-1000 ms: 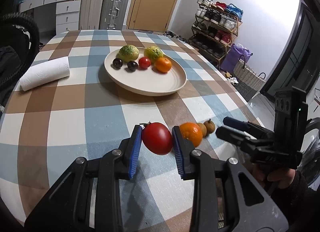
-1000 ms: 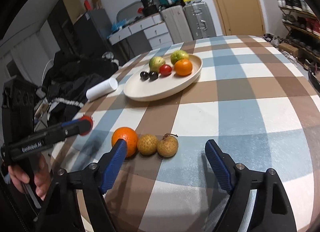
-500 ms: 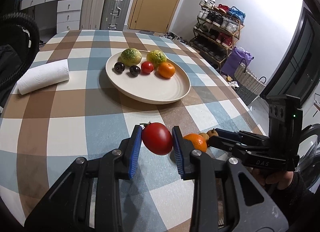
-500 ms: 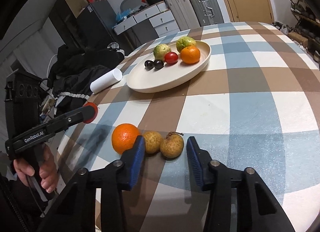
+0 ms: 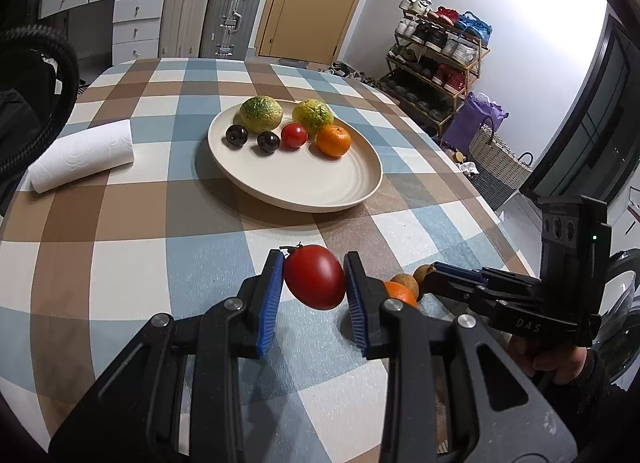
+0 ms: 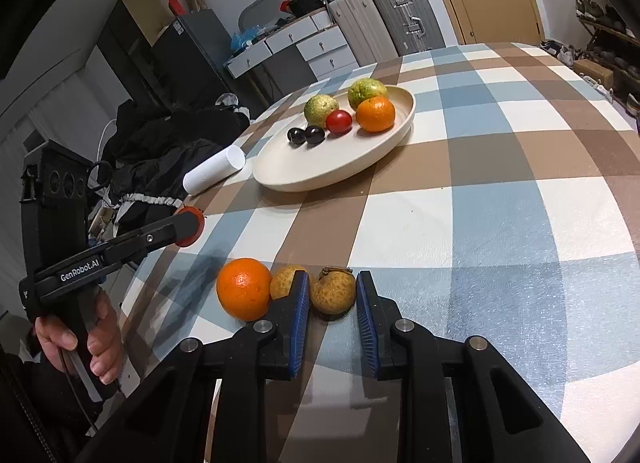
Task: Organize fruits
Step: 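Hold the tomato in the left tool while the right tool grasps a brown round fruit, then carry the tomato and brown fruit onto the plate with both tools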
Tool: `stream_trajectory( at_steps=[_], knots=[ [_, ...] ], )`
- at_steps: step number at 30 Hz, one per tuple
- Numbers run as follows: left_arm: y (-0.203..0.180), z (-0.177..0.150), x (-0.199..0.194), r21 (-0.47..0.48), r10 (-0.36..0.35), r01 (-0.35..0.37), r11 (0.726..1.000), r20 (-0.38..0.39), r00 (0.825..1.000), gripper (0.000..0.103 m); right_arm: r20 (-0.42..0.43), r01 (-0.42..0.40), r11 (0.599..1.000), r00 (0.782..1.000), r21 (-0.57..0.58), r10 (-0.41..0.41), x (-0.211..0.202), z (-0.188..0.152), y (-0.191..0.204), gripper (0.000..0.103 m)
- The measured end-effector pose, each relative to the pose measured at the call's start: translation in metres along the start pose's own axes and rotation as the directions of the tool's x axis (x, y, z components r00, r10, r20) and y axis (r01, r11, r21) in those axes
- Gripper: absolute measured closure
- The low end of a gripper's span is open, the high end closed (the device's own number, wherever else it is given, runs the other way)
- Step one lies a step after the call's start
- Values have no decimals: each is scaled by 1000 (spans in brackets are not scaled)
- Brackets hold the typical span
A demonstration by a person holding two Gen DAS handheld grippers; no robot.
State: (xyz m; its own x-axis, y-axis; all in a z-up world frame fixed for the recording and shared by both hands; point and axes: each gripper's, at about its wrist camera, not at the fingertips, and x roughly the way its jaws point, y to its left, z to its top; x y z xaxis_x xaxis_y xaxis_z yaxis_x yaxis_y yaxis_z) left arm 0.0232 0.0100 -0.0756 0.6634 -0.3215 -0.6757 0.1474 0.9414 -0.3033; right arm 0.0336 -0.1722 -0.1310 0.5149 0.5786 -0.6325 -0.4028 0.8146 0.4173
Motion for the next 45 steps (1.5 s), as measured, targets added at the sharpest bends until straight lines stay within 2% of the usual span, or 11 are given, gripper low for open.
stream_trajectory(
  at_steps=[6, 11, 24, 31, 45],
  knots=[
    [-1, 2, 2, 0, -2, 2, 1000, 2, 1000, 75, 45, -18, 999, 999, 26, 17, -12, 9, -6, 79],
    [-1, 18, 10, 8, -5, 4, 1000, 7, 1000, 75, 75, -32, 999, 997, 28, 30, -18, 25, -6, 79],
    [-2, 78, 56, 14, -29, 29, 999, 2, 1000, 75, 118, -52, 999, 992, 7, 51, -5, 102, -11, 79],
    [-1, 97, 98, 2, -43, 43, 999, -31, 999, 75, 91, -29, 1000, 995, -11, 30, 22, 134, -18, 79],
    [9, 112, 166, -13, -73, 72, 997, -111, 991, 75, 2, 51, 998, 999, -45, -51, 74, 142, -32, 79]
  ],
)
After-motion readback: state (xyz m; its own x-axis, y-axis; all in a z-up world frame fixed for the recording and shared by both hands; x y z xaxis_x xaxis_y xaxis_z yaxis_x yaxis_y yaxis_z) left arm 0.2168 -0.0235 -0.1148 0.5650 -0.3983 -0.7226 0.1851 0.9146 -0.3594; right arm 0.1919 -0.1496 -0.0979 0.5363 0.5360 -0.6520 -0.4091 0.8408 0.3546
